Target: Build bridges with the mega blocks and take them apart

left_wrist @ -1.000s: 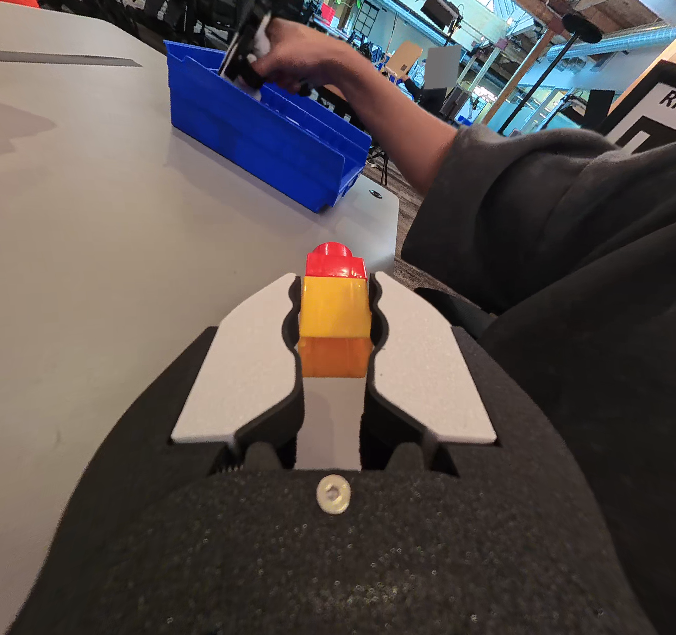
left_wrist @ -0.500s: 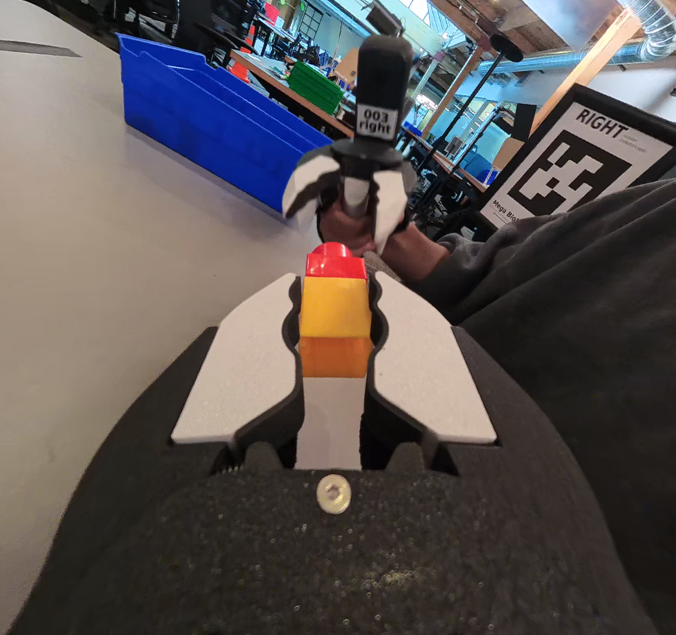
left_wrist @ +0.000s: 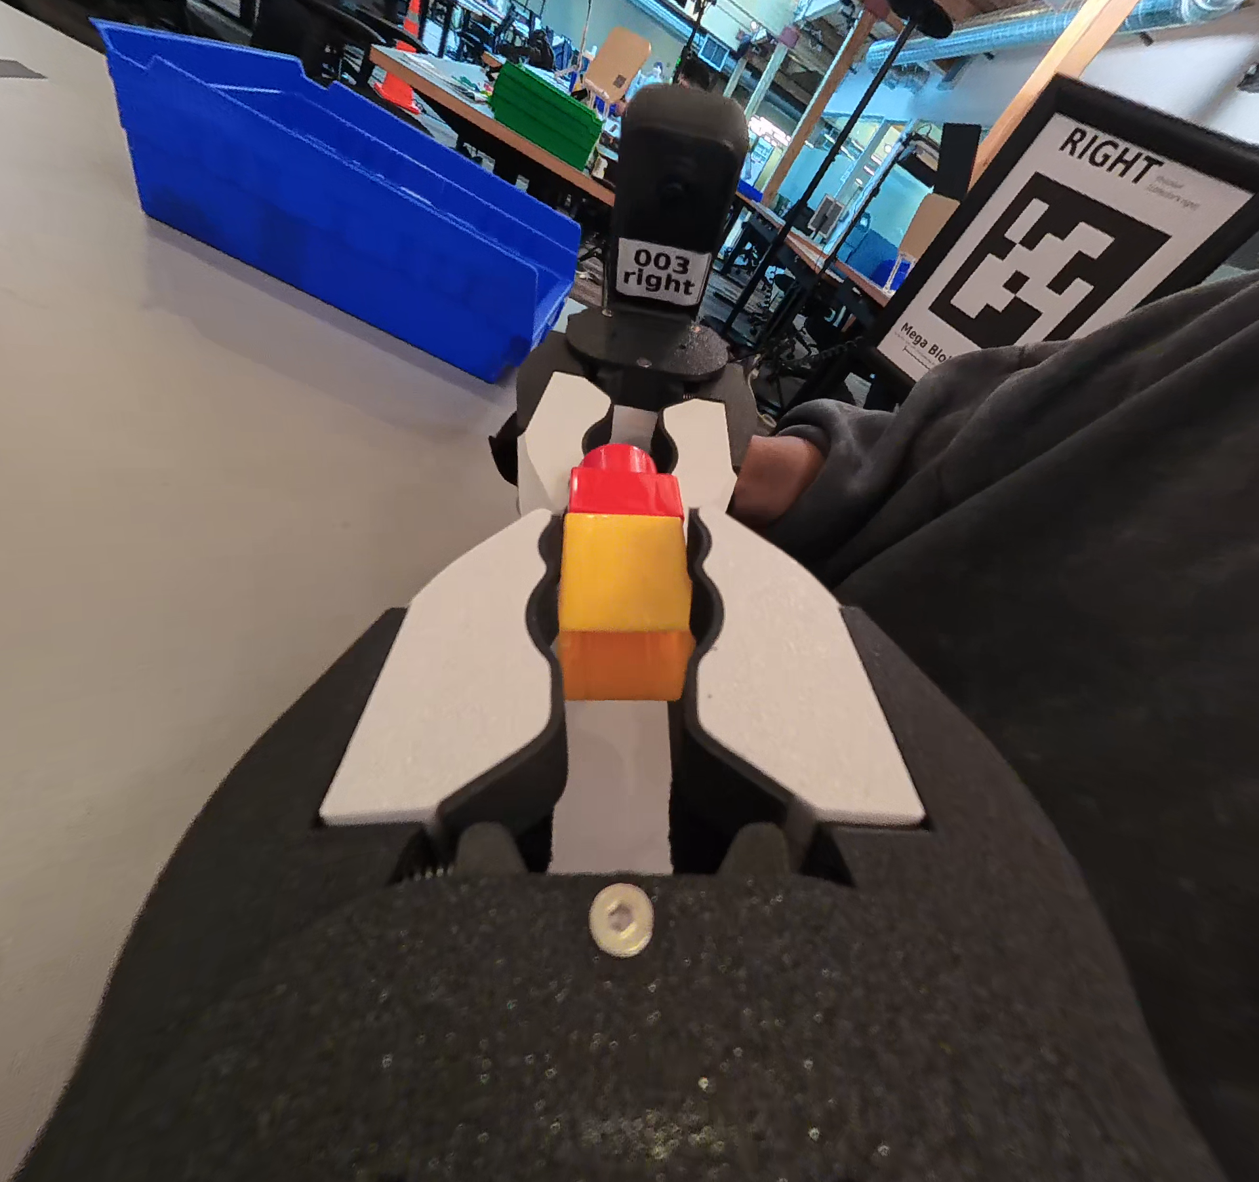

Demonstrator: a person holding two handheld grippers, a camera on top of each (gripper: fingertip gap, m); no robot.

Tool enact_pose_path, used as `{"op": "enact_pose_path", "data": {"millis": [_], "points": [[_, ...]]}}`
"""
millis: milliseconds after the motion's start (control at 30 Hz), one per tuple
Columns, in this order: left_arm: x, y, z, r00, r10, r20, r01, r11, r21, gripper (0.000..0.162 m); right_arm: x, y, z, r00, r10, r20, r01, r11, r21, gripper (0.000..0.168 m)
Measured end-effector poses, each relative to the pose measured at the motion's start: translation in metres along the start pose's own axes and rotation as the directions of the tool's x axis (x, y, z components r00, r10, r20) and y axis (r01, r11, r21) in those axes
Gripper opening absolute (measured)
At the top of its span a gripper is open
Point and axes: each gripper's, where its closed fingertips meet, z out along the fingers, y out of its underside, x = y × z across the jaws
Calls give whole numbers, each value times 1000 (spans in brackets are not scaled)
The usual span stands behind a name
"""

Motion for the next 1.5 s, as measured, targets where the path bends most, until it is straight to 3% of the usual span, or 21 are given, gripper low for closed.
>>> {"op": "enact_pose_path", "data": {"millis": [533, 1033, 1267, 1367, 1500], "points": [[-6, 10, -4, 997, 51, 60, -47, 997, -60, 43, 4, -3, -8, 998, 39, 39, -41, 998, 45, 34], [-4, -5, 3, 1000, 5, 11, -6, 996, 84, 35, 6, -18, -13, 995, 89, 48, -97, 980, 173, 34], [4, -2, -2, 998, 69, 3, -69, 998, 10, 35, -2, -22, -16, 993, 60, 97, -75, 984, 163, 34], [-1, -13, -26, 998, 59, 26, -61, 996, 68, 35, 13, -43, -54, 990, 107, 94, -129, 953, 275, 34], [-11, -25, -60, 997, 23, 73, -34, 986, 162, 35, 18, -67, -100, 993, -34, -114, 59, 972, 228, 34]]}}
